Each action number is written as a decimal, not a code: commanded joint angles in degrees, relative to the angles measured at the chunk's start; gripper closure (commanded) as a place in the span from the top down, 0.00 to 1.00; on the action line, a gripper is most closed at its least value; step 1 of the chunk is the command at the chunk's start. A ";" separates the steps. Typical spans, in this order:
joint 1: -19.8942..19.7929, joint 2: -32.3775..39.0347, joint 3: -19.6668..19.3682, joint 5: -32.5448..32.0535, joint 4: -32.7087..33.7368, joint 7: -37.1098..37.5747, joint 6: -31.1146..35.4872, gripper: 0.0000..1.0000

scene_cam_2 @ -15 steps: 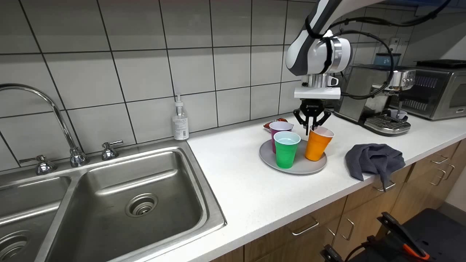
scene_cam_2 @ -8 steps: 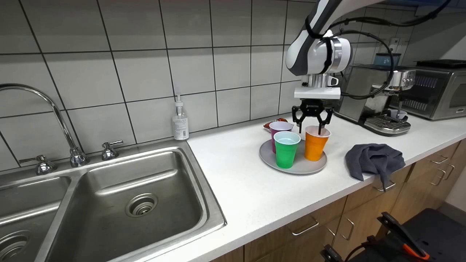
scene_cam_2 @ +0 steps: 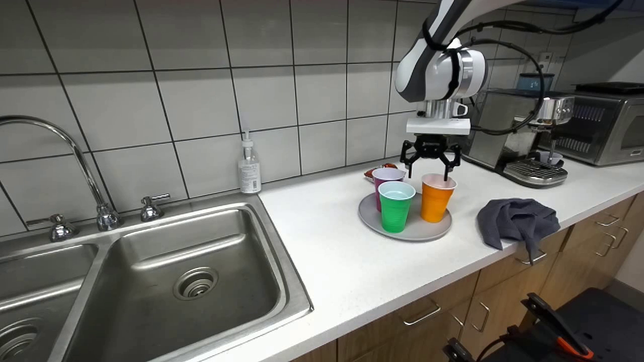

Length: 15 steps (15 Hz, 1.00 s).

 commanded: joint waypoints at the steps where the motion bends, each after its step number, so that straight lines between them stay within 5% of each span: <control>1: -0.66 -2.37 0.60 0.56 -1.03 -0.44 0.55 1.00; 15: 0.30 -11.82 1.53 -1.95 -6.95 -3.29 1.30 1.00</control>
